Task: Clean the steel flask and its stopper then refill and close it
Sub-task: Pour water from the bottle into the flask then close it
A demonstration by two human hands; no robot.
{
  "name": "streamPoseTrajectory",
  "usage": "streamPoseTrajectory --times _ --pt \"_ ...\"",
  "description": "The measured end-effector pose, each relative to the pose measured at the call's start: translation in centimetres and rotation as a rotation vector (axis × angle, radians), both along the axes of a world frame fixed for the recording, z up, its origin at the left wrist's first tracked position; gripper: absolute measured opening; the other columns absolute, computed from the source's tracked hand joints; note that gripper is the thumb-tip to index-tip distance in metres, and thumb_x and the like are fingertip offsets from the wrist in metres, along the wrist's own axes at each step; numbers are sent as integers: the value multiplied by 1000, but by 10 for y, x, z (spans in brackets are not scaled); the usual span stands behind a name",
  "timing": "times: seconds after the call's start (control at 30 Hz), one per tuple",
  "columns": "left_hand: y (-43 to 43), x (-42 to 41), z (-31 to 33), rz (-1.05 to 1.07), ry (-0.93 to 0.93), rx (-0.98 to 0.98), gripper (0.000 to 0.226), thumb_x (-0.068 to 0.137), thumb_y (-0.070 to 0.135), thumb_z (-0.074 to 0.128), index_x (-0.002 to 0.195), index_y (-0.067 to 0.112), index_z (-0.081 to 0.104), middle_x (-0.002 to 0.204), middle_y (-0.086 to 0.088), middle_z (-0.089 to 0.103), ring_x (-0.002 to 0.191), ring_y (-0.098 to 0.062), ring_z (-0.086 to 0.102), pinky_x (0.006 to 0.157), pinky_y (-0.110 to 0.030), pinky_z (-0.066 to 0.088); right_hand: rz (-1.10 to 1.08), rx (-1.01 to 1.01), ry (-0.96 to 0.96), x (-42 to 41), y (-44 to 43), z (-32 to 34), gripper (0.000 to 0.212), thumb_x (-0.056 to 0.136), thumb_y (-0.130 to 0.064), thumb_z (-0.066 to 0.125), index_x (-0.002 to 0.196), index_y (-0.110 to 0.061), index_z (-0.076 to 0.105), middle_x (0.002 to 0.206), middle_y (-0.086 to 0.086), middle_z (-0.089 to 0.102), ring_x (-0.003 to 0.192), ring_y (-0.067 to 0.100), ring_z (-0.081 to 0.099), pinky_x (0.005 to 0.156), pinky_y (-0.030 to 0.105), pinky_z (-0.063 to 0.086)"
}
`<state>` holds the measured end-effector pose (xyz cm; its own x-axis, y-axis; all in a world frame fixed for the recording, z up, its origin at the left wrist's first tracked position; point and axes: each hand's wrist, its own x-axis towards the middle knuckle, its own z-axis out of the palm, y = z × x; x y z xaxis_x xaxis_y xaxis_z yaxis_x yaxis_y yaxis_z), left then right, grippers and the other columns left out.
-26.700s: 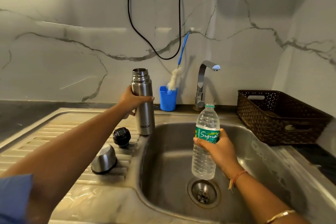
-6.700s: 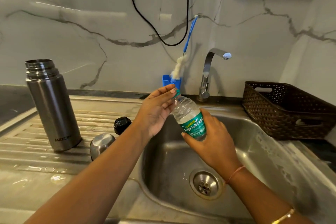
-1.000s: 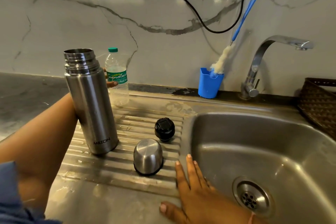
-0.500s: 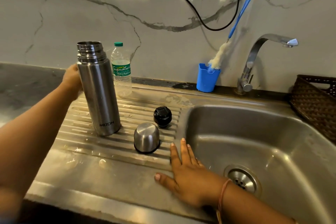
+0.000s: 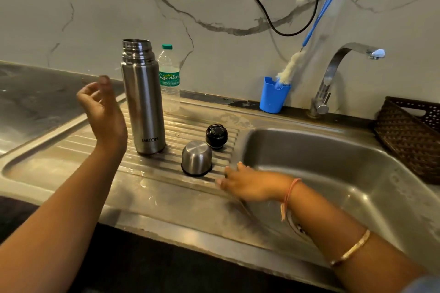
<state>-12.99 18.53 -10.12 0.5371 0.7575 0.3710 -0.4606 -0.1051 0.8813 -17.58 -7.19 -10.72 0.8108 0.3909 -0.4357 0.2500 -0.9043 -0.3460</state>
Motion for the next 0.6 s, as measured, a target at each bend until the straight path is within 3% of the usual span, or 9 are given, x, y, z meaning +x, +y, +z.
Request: streamPoseTrajectory --times 0.03,0.1,0.23,0.37,0.47,0.6 --pt "-3 -2 -3 -18 10 84 46 93 51 46 122 17 35 118 -4 44 105 -12 45 85 -11 40 8 51 -62 5 -1 9 55 102 -42 24 138 -5 41 142 19 40 130 32 39 105 35 32" --pt "-7 -4 -9 -42 79 225 73 84 56 59 135 14 28 131 -10 40 115 -16 43 93 -21 40 -37 175 -197 19 0 20 44 103 -36 28 125 -6 53 126 15 55 113 27 52 93 33 39" --pt "-12 -3 -13 -92 241 367 94 75 41 76 143 22 14 148 -14 27 132 -26 36 105 -40 35 -118 308 -421 58 11 19 37 99 -27 39 132 -13 49 134 12 52 120 26 48 101 38 39" --pt "-7 4 -18 -224 326 379 108 70 33 81 144 31 3 151 -13 29 132 -29 41 108 -46 34 -17 416 -361 84 21 19 46 95 -16 47 141 -23 42 144 5 44 131 22 40 103 27 33" --pt "-3 7 -18 -258 387 356 109 72 29 81 146 31 0 146 -11 41 129 -29 46 106 -46 35 74 343 -315 92 28 17 47 95 -10 47 139 -24 46 140 6 47 126 22 45 94 21 34" --pt "-6 6 -15 -197 413 379 83 74 31 79 140 19 30 133 -7 51 121 -27 50 89 -34 42 98 306 -241 94 34 15 41 97 -11 45 137 -20 49 137 7 49 123 22 46 99 26 36"
